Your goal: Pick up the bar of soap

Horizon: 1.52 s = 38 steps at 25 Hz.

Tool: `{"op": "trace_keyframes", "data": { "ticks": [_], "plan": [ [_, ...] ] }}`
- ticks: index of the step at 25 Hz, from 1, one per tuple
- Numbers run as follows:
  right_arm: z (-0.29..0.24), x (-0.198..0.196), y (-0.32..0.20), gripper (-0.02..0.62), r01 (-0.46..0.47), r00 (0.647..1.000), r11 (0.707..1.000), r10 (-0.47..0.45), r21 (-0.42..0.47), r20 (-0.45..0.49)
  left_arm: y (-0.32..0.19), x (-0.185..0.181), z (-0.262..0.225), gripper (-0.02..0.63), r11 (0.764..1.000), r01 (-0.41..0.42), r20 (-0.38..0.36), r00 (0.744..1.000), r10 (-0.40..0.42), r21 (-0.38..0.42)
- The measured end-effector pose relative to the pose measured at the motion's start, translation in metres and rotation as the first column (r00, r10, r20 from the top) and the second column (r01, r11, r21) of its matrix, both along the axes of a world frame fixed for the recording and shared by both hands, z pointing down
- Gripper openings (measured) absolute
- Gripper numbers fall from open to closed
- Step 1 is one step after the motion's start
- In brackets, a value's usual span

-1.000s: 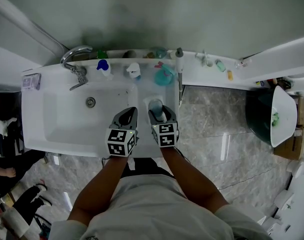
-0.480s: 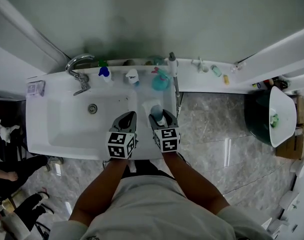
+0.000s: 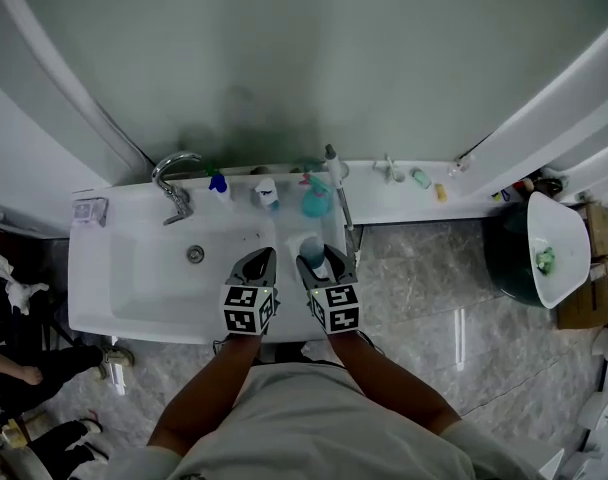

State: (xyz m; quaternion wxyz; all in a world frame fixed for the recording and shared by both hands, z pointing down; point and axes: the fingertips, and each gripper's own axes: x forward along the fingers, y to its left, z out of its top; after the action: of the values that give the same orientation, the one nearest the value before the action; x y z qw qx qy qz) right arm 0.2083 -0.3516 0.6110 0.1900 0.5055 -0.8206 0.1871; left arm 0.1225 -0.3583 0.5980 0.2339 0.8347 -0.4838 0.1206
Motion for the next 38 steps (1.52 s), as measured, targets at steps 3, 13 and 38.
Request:
{"op": "trace_keyframes", "data": {
  "ticks": [3, 13, 38],
  "plan": [
    [-0.025, -0.003, 0.001, 0.265, 0.011, 1.0, 0.999, -0.011, 0.042, 0.006, 0.0, -0.001, -0.015, 0.009, 1.0, 0.001, -0.004, 1.0, -0.001, 0.028],
    [-0.071, -0.014, 0.007, 0.265, 0.015, 1.0, 0.991, -0.019, 0.135, 0.024, 0.004, -0.016, -0.053, 0.009, 0.995, 0.008, -0.009, 1.0, -0.007, 0.103],
    [-0.116, -0.105, 0.172, 0.265, -0.123, 0.992, 0.965, 0.113, 0.233, 0.058, 0.17, -0.119, -0.096, 0.009, 0.975, -0.118, 0.002, 0.993, 0.12, 0.189]
  ]
}}
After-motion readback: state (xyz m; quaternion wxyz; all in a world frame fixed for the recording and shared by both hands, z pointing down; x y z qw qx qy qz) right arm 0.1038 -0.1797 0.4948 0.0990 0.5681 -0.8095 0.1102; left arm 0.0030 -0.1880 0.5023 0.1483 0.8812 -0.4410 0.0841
